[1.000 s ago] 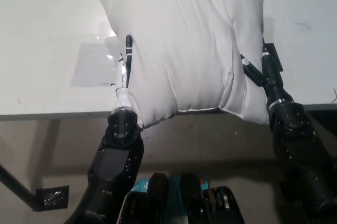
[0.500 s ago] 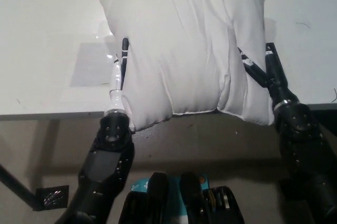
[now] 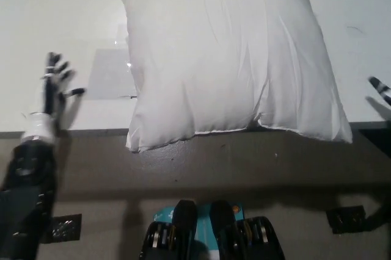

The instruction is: The robot uses both hands to lift the pillow and then drops it on the table

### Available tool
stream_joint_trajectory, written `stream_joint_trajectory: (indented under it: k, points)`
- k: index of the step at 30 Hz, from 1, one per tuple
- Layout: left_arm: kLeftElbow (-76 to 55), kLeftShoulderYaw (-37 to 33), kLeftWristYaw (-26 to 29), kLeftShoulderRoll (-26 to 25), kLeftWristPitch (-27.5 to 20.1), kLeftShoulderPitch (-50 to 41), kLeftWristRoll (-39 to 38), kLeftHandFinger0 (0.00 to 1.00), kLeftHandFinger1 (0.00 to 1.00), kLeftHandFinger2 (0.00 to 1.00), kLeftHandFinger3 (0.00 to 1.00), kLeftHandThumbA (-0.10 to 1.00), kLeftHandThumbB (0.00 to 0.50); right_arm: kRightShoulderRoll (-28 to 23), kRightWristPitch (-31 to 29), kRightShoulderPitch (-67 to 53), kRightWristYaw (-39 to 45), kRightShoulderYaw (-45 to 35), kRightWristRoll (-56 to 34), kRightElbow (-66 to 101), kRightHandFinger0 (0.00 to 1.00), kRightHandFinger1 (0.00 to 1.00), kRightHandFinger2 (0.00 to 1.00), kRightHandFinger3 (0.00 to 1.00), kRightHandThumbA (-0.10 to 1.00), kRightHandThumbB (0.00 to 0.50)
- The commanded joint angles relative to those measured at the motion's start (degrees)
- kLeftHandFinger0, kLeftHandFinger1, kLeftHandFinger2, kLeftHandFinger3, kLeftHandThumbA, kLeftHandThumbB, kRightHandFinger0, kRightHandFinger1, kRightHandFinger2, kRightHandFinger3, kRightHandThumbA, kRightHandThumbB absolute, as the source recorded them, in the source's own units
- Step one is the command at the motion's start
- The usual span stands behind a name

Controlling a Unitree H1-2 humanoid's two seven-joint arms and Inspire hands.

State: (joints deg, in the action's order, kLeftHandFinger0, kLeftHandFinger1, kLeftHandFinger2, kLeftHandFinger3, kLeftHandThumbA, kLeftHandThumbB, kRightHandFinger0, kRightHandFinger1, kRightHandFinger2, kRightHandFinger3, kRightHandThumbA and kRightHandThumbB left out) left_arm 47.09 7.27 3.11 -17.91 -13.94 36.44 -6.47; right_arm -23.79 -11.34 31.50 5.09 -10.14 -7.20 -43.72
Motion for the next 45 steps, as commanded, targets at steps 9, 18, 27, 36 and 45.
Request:
stream_joint_trajectory:
  k: [9,18,27,36,45]
  points:
    - [-32.7,2.0,0.6,4.4,2.0,-22.7,0.7,1.0,1.0,1.0,1.0,1.0,0.274,1.7,-6.4,-25.7,0.1,-1.4,2.0,28.2,1.0,1.0,1.0,1.0,1.0,0.401]
    - [-47.6,1.4,1.4,11.7,1.3,-38.9,3.3,1.0,1.0,1.0,1.0,1.0,0.282,7.7,-12.2,-41.1,-0.2,2.9,7.9,41.0,1.0,1.0,1.0,1.0,1.0,0.351]
    - [-47.7,-1.8,1.9,17.6,-6.7,-43.8,9.3,1.0,1.0,1.0,1.0,1.0,0.18,10.7,-14.8,-45.7,-0.5,5.5,10.7,41.3,1.0,1.0,1.0,1.0,1.0,0.248]
    - [-44.1,-2.1,0.9,17.0,-7.5,-41.9,8.3,1.0,1.0,1.0,1.0,1.0,0.258,11.9,-14.9,-44.4,-1.3,5.2,10.8,40.8,1.0,1.0,1.0,1.0,1.0,0.226]
    - [-44.4,-3.4,-0.5,15.0,-7.8,-42.3,8.1,1.0,1.0,1.0,1.0,1.0,0.284,11.1,-12.7,-43.5,1.8,6.1,6.6,41.2,1.0,1.0,1.0,1.0,1.0,0.241]
